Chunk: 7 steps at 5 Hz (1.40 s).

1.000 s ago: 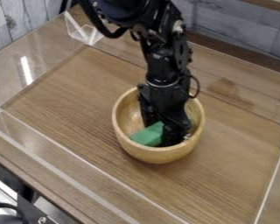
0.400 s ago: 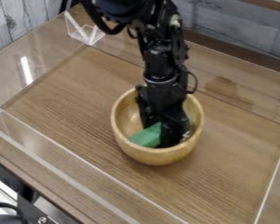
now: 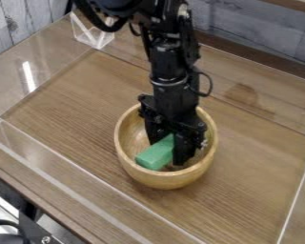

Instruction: Move green object from inside the wooden bowl to the table next to it

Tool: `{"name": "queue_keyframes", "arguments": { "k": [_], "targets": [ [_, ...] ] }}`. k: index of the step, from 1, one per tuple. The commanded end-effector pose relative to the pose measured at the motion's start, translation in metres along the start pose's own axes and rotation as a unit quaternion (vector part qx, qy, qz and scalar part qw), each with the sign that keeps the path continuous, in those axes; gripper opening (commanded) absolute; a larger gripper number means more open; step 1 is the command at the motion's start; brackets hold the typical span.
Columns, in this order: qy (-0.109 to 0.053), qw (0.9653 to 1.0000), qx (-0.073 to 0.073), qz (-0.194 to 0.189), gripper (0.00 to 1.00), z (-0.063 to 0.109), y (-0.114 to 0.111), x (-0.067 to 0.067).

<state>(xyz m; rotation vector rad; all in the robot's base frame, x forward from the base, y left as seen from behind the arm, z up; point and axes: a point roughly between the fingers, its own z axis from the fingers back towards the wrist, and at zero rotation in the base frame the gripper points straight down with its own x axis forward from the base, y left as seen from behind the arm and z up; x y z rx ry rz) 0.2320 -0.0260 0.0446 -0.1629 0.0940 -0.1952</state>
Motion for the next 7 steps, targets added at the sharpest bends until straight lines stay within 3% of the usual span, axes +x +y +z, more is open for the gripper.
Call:
{"name": "queue_keyframes", "arguments": {
  "k": [1, 3, 4, 5, 7],
  "targets": [
    [-0.04, 0.9992, 0.004, -0.007, 0.0, 0.024, 0.001, 0.01],
    [-0.051, 0.9986, 0.0, -0.011, 0.0, 0.04, -0.004, 0.002],
    [-0.065, 0.9979, 0.0, -0.003, 0.0, 0.055, -0.008, -0.002],
    [-0.081, 0.9959, 0.001, 0.04, 0.0, 0.063, -0.003, 0.008],
    [-0.111, 0.9861, 0.0, 0.123, 0.0, 0.075, 0.007, 0.03]
  ]
}}
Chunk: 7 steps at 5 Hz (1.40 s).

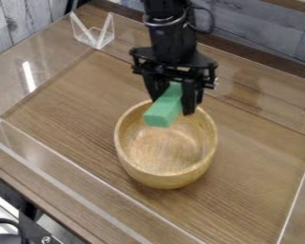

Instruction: Move green object from inside the wooden bowl to the table next to it

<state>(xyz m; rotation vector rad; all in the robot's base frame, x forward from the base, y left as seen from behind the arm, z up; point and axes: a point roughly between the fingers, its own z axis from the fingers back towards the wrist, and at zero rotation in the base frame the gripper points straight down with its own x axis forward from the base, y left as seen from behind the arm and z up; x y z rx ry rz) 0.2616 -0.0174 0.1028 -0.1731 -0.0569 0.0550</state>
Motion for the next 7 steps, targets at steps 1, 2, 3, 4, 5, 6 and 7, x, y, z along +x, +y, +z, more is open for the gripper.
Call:
{"name": "queue_keyframes", "arguments": {
  "k": [1, 2, 3, 4, 5, 6, 7],
  "targets": [
    [-0.031, 0.9994, -0.005, -0.014, 0.0, 0.021, 0.001, 0.015],
    [-0.032, 0.9988, -0.008, -0.036, 0.0, 0.024, 0.001, 0.018],
    [-0.035, 0.998, -0.011, -0.051, 0.0, 0.027, -0.003, 0.022],
    [-0.039, 0.9969, -0.013, -0.067, 0.0, 0.031, -0.005, 0.026],
    [-0.054, 0.9972, -0.012, -0.051, 0.0, 0.029, 0.005, 0.032],
    [-0.069, 0.9969, -0.013, -0.035, 0.0, 0.03, 0.015, 0.036],
    [-0.082, 0.996, -0.013, -0.033, 0.0, 0.037, 0.027, 0.039]
  ]
}}
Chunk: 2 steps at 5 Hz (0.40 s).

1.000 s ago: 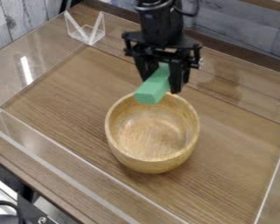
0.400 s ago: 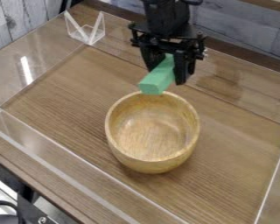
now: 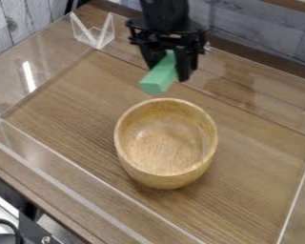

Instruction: Move green object from inside the wooden bowl to the table next to it

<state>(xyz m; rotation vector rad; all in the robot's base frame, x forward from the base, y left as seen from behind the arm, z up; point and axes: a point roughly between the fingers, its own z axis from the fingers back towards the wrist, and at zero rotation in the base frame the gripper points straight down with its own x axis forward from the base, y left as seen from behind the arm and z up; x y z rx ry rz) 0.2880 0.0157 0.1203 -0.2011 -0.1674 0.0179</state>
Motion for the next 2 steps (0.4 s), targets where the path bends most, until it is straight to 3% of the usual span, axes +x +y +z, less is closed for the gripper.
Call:
{"name": "queue_keyframes", "arguments": {
  "k": [1, 2],
  "targets": [
    [-0.039, 0.9991, 0.004, -0.014, 0.0, 0.017, 0.007, 0.016],
    [-0.046, 0.9984, 0.003, -0.033, 0.0, 0.015, 0.003, 0.033]
  ]
}}
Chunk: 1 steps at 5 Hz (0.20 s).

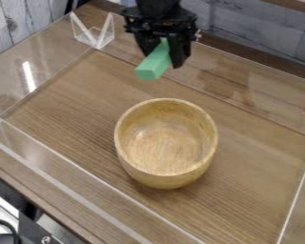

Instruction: Move green object from inside the wooden bowl to the table next to it

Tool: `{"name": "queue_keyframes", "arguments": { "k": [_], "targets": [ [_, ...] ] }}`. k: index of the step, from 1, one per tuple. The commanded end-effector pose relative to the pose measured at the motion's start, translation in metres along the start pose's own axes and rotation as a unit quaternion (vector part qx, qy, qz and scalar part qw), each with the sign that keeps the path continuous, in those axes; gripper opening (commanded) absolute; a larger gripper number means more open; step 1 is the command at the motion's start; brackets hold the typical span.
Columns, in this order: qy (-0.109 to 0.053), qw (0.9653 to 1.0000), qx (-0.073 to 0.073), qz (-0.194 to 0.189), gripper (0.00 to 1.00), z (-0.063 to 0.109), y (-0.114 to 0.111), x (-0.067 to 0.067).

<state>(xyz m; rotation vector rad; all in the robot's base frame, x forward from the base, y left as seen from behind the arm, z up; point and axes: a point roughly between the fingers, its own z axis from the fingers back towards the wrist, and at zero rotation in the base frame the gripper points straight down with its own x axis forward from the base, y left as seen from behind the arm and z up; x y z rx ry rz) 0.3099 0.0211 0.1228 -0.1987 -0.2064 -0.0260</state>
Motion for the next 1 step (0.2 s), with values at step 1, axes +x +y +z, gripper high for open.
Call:
{"name": "queue_keyframes", "arguments": {
  "k": [1],
  "targets": [
    [-0.031, 0.999, 0.002, -0.032, 0.0, 0.012, -0.0063, 0.027]
  ]
}}
